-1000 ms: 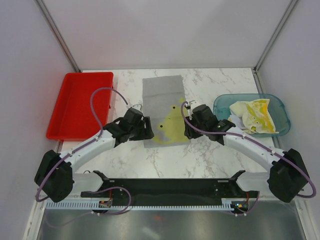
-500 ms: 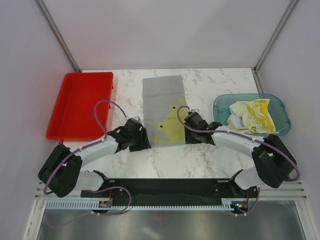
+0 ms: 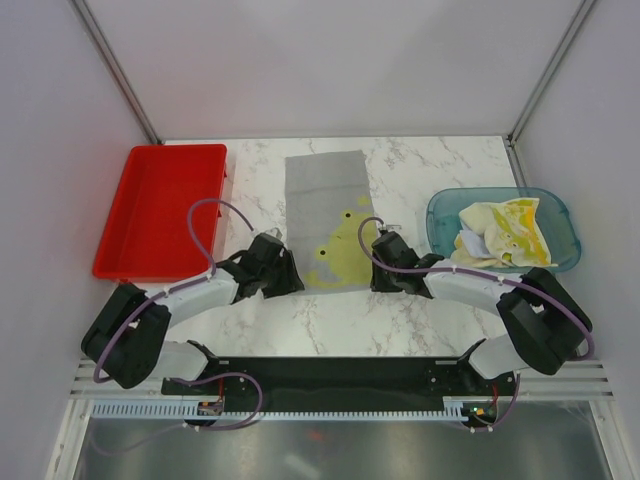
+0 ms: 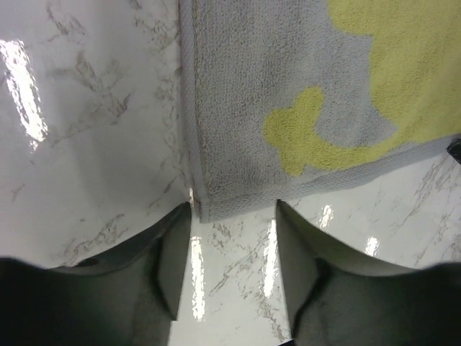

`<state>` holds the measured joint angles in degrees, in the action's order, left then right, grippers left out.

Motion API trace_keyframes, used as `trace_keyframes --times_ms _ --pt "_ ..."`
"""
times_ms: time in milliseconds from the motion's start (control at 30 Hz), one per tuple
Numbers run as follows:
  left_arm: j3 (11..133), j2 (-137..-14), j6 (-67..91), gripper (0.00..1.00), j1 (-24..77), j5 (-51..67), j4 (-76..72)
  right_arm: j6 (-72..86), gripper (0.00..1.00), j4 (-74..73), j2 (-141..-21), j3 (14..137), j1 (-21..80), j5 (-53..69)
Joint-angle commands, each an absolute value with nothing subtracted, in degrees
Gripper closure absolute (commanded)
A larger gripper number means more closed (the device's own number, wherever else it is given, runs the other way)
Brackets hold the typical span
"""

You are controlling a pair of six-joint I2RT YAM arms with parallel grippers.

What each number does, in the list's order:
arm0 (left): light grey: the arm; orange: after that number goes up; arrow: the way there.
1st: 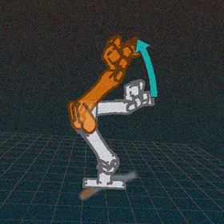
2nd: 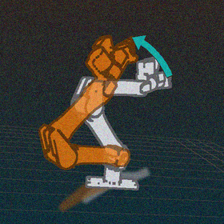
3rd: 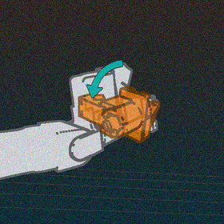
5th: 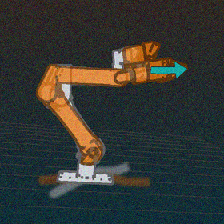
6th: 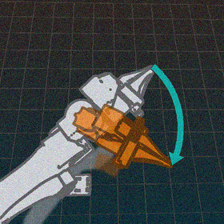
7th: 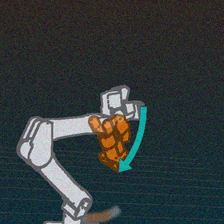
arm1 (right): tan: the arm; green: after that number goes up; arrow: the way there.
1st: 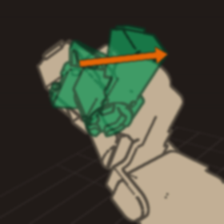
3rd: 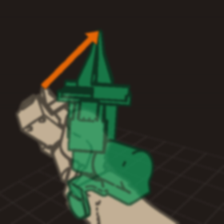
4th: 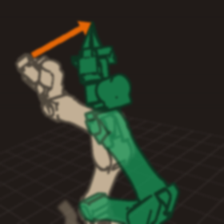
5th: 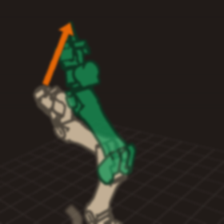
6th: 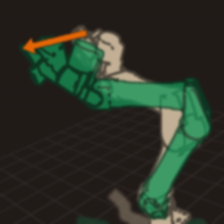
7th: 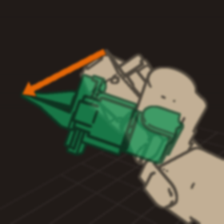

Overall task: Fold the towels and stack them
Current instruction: Flatten out the crumpled towel

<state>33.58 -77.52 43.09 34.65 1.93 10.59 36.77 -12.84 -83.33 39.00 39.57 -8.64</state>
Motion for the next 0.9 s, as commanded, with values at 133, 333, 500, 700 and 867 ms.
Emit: trace_keyframes --times_ms 133,333,500,700,867 --pt "34.54 -81.12 43.06 0.76 33.40 1.41 11.68 35.77 0.89 -10.18 -82.79 37.88 39.46 -6.33" --pt "34.81 -76.66 43.07 0.98 33.40 3.15 18.80 37.09 1.00 -17.65 -77.00 34.81 39.46 -6.42" --pt "32.44 -72.25 43.68 0.94 33.92 10.79 21.70 39.37 1.00 -18.63 -70.32 29.89 40.60 -0.99" --pt "30.75 -63.48 45.70 0.44 34.45 14.07 27.32 41.92 0.64 -23.28 -63.91 30.48 42.89 -0.52" --pt "48.45 -62.22 38.25 0.31 32.88 4.94 32.52 37.90 0.51 -30.14 -64.41 43.91 40.97 -2.55"
